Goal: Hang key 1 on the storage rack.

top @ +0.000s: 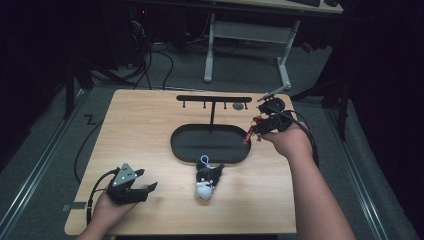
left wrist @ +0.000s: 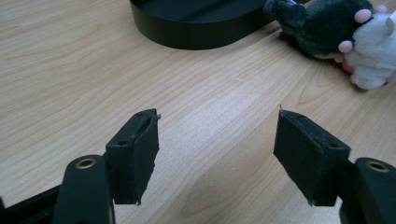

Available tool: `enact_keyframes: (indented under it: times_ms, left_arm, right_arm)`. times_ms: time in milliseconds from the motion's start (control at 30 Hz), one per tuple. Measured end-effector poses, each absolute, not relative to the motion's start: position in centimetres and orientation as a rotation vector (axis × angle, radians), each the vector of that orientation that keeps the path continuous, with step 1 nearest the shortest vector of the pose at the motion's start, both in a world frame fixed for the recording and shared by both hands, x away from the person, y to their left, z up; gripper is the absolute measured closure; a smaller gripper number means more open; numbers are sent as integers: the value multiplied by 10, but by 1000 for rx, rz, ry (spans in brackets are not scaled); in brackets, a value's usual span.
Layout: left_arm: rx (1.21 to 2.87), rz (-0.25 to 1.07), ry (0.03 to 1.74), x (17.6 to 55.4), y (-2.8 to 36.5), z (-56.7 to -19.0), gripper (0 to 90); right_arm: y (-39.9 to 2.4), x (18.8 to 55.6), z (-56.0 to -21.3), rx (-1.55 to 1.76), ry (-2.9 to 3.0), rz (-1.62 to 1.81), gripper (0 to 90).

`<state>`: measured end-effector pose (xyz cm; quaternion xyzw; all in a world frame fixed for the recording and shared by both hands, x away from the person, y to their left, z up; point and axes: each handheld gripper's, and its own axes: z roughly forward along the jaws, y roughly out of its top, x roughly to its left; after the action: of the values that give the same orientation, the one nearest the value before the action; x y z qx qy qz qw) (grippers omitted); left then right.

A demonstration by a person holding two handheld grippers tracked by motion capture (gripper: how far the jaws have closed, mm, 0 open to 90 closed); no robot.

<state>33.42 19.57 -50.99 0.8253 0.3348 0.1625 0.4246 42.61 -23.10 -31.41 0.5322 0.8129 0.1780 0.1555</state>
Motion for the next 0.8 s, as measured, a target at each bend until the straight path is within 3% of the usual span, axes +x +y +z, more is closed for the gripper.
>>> enact_keyframes:
  times_ms: [800]
  left_arm:
    - [2040,422,884,333,210,-510,314]
  right_arm:
    - [-205,460,-304,1483,2331,526,586]
